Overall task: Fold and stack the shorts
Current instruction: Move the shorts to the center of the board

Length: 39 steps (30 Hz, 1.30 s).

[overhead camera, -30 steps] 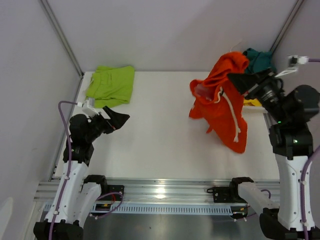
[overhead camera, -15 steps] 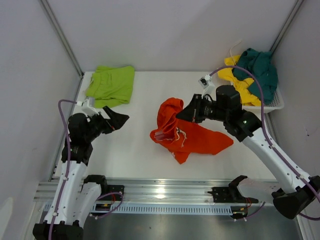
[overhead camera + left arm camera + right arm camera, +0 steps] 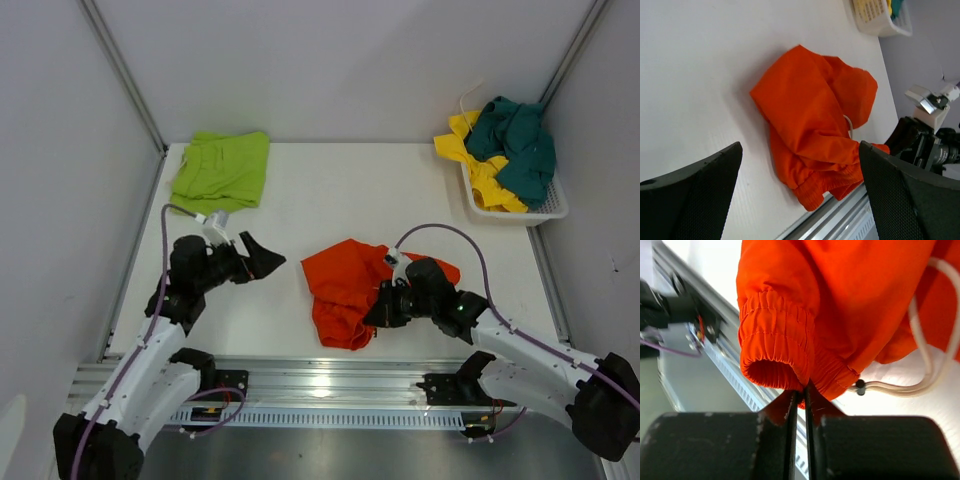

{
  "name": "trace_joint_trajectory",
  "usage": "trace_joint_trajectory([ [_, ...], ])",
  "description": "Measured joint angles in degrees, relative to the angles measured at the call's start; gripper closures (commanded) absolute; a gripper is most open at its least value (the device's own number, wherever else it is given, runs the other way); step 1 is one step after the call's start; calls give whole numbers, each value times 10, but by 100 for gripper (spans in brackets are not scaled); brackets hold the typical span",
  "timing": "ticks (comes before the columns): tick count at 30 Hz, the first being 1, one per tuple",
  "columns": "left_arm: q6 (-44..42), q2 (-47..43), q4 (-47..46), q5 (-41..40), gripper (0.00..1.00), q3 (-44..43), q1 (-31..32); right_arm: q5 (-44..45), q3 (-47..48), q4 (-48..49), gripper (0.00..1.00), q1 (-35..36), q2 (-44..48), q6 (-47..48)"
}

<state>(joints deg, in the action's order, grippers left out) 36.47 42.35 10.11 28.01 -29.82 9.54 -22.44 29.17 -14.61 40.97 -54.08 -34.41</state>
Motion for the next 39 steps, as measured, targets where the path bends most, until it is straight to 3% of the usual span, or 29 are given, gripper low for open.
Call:
trace_joint_trajectory([
  [3, 7, 0, -9, -37, 1, 11, 92, 26, -10, 18, 65, 38, 0, -8],
  [7, 11, -3, -31, -86, 1, 23, 195, 56, -7, 41, 51, 56, -11, -2],
  [8, 11, -3, -36, -94, 1, 27, 213, 60, -7, 41, 43, 58, -13, 1],
  [14, 12, 26, -61, -118, 1, 46, 285, 107, 18, 31, 37, 78, -16, 38],
  [31, 15, 97, -103, -129, 1, 58, 301, 209, 93, 33, 35, 151, -84, 113],
  [33, 15, 97, -109, -129, 1, 59, 301, 222, 97, 35, 41, 160, -93, 120],
  [35, 15, 96, -111, -133, 1, 60, 301, 235, 101, 38, 53, 167, -102, 128],
  [39, 14, 84, -80, -156, 1, 57, 301, 250, 106, 39, 59, 172, -113, 135],
])
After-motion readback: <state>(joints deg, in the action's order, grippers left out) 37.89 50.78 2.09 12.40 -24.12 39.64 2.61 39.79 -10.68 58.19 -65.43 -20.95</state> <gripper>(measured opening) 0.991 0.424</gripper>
